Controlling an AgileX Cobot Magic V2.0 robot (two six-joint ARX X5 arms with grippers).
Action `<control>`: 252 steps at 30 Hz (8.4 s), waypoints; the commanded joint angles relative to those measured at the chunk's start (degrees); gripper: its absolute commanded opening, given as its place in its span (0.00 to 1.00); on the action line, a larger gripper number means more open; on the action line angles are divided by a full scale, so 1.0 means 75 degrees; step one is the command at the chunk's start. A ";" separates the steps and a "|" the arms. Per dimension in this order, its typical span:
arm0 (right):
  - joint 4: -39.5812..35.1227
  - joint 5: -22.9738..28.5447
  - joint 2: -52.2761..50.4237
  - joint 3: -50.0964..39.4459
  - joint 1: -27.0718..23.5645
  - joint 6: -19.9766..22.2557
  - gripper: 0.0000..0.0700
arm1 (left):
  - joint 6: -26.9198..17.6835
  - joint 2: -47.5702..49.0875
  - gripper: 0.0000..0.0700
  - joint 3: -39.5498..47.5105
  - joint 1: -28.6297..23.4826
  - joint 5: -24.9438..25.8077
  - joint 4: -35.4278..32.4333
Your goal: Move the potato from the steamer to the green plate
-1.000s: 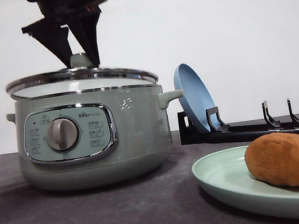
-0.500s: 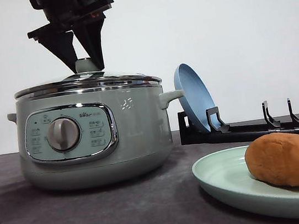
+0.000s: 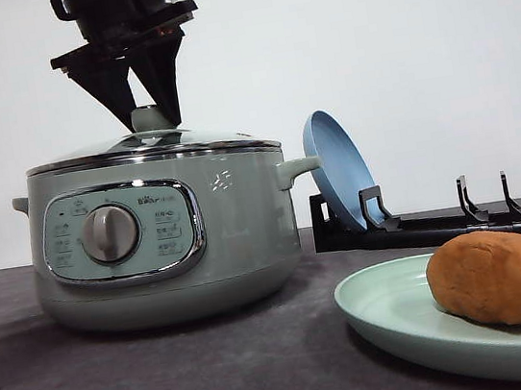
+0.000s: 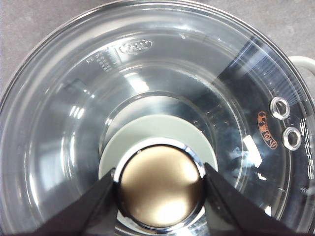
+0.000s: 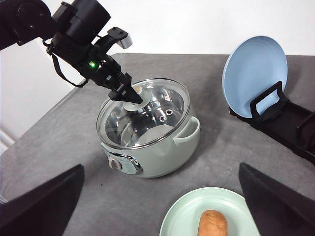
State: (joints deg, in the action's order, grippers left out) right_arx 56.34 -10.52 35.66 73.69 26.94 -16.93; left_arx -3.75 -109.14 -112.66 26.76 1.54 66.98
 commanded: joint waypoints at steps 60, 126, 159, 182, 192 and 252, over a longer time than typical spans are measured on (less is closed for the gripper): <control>0.0700 0.0012 0.0035 0.0117 0.0041 0.1207 0.91 | 0.0702 0.9211 1.00 0.6070 0.0015 0.0691 -0.2292; -0.0568 0.0465 0.0015 -0.1241 0.0041 0.1061 0.00 | 0.0764 0.9918 0.02 0.6939 -0.0862 0.0688 -0.2470; -0.0567 0.0463 0.0015 -0.1241 0.0041 0.1061 0.00 | 0.1449 1.4530 0.02 1.4932 -0.3188 -0.0297 -0.7976; -0.0568 0.0466 0.0015 -0.1241 0.0041 0.1062 0.00 | 0.1714 1.4528 0.02 1.4929 -0.3171 -0.0291 -0.7554; -0.0567 0.0463 0.0015 -0.1241 0.0041 0.1062 0.00 | 0.1714 1.4528 0.02 1.4929 -0.3171 -0.0291 -0.7554; -0.0582 0.2010 -0.0255 -0.1252 -0.0191 0.1416 0.00 | 0.1714 1.4528 0.02 1.4929 -0.3171 -0.0291 -0.7554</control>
State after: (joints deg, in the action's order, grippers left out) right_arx 52.61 4.03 34.13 63.70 25.71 -7.21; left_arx 8.71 -0.25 -1.85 2.90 -0.56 10.49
